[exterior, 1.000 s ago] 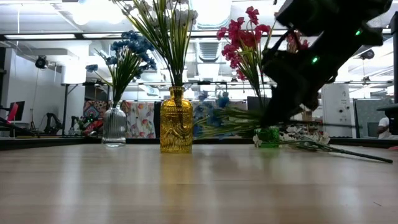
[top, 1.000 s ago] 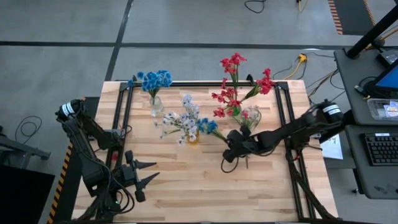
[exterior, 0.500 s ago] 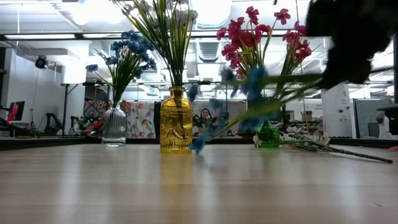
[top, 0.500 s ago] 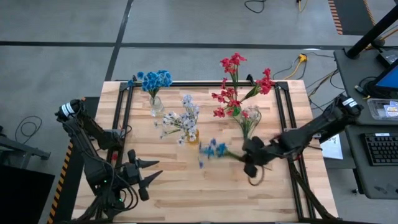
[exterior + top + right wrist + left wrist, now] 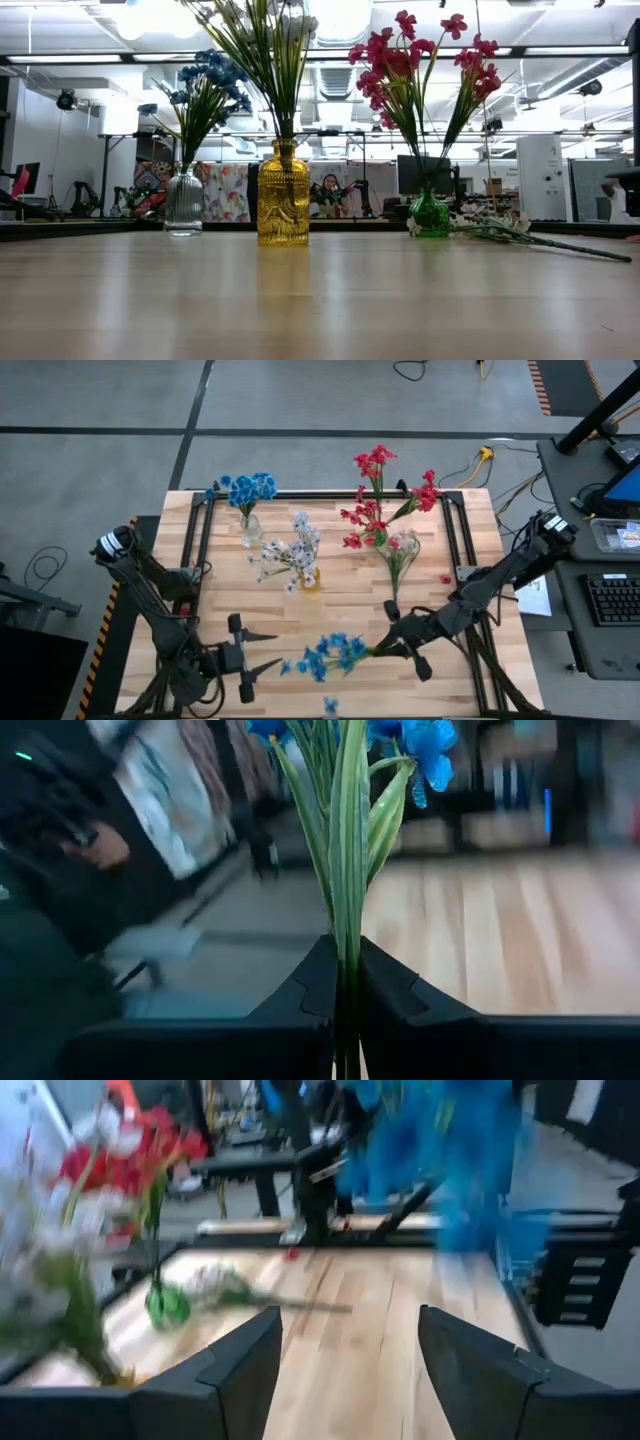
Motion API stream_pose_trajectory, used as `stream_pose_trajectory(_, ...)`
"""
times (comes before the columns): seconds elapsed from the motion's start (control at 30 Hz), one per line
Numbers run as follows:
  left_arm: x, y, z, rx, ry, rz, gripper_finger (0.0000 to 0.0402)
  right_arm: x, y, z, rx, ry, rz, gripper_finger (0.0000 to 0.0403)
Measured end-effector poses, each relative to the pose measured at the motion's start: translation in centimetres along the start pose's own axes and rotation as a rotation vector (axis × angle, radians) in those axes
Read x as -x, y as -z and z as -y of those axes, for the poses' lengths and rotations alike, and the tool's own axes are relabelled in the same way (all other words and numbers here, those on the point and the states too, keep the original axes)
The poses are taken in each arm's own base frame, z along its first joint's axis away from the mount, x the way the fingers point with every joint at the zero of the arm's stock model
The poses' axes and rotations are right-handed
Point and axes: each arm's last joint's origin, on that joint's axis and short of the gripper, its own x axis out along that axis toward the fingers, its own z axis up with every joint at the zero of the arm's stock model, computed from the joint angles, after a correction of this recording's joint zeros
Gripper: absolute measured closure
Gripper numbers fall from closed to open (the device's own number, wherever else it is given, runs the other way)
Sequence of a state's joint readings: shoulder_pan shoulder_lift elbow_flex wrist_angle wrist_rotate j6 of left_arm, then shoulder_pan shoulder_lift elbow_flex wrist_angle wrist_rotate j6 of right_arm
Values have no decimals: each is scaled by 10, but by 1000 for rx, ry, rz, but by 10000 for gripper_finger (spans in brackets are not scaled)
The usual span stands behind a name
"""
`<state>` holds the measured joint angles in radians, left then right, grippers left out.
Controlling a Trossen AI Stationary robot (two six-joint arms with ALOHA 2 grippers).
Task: Sort flowers into vase by color
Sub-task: Put the blue flowers into the transparent vase
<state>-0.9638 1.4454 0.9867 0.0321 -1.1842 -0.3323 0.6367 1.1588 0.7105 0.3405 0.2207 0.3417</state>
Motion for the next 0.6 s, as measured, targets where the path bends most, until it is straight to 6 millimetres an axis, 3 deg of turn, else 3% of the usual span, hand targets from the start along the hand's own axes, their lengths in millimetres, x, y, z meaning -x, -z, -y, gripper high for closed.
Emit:
stream_pose_trajectory(0.3,-20,-14,15,-122,148,118,187,-45,-7,4,332,-2,433,385)
stream_pose_trajectory(0.5,-55,-21,7,-115,148,202,187,-84,-7,14,407,-5,481,385)
stream_pose_trajectory(0.6,-68,-23,5,-109,247,258,187,-101,-5,16,424,10,462,385)
